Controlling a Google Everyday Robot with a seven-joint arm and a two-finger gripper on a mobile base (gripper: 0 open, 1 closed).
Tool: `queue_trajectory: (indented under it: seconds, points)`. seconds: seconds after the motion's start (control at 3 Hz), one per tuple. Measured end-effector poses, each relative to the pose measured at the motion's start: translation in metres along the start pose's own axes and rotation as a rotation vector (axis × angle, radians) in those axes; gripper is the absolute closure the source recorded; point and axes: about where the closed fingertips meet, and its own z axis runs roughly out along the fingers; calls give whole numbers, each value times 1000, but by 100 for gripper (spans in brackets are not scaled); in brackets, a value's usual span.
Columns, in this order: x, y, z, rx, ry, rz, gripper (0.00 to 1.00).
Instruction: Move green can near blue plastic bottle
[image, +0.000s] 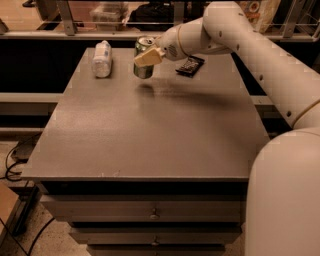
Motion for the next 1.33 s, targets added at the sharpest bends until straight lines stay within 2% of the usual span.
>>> queue_trajectory:
  seconds: [0.33, 0.67, 1.33]
  points:
    - [1, -12, 38, -17, -13, 24, 96]
    - [0, -13, 59, -44, -22, 31, 73]
    - [-15, 3, 86, -108, -44, 7, 26]
